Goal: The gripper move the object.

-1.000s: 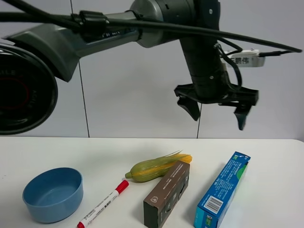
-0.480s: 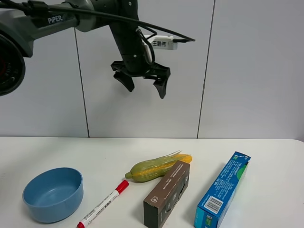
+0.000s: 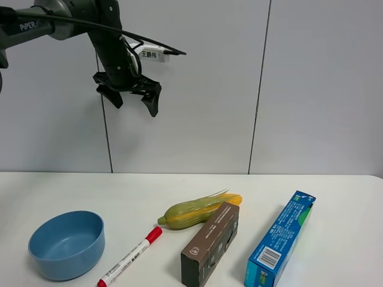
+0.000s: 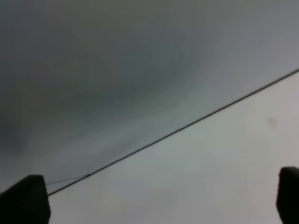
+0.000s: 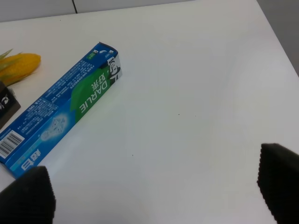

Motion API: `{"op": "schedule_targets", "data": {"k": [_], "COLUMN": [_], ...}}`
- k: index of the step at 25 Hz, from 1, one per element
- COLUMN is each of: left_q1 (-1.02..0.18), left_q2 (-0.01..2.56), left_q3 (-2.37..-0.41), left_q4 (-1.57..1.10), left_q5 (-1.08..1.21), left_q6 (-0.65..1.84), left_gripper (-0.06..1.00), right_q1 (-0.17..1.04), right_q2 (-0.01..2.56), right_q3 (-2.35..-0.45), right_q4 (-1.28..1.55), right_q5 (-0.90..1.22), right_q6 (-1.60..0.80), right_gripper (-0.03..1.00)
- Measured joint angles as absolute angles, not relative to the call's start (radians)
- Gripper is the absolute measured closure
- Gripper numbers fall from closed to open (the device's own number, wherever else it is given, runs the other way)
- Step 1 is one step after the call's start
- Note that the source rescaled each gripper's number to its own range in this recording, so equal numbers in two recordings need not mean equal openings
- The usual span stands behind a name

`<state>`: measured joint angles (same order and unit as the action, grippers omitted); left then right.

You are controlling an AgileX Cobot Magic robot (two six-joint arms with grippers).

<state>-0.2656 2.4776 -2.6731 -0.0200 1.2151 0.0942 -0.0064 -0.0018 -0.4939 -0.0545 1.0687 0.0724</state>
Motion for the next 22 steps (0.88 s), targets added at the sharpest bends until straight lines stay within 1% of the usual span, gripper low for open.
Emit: {"op": "schedule_targets", "data": {"k": [4, 8, 12, 17, 22], "left_q1": [-0.19, -0.149, -0.111, -0.109, -0.109], "left_q2": [2.478, 2.464, 2.448, 2.42, 2.318], "left_q3": [-2.673, -2.637, -2.529, -2.364, -2.214], "left_q4": [-0.059, -0.097, -0.077, -0.057, 0.008], "left_q5": [1.221, 1.218, 1.221, 1.218, 1.217], "left_q6": [0.1, 0.101, 0.105, 0.105, 0.1], "left_gripper": [-0.05, -0.05, -0.06, -0.06, -0.06], "right_q1": [-0.006, -0.006, -0.006, -0.006, -0.006], "right_q2": [-0.002, -0.002, -0.002, -0.002, -0.002], "right_q3": [-0.494, -0.494, -0.494, -0.494, -0.494], "right_q4": [-0.054, -0.054, -0.054, -0.054, -0.054], "right_q5": [1.069, 1.069, 1.069, 1.069, 1.069], "right_q6": [0.072, 0.072, 0.072, 0.072, 0.072], "right_gripper": [-0.03, -0.03, -0.03, -0.03, -0.03]}}
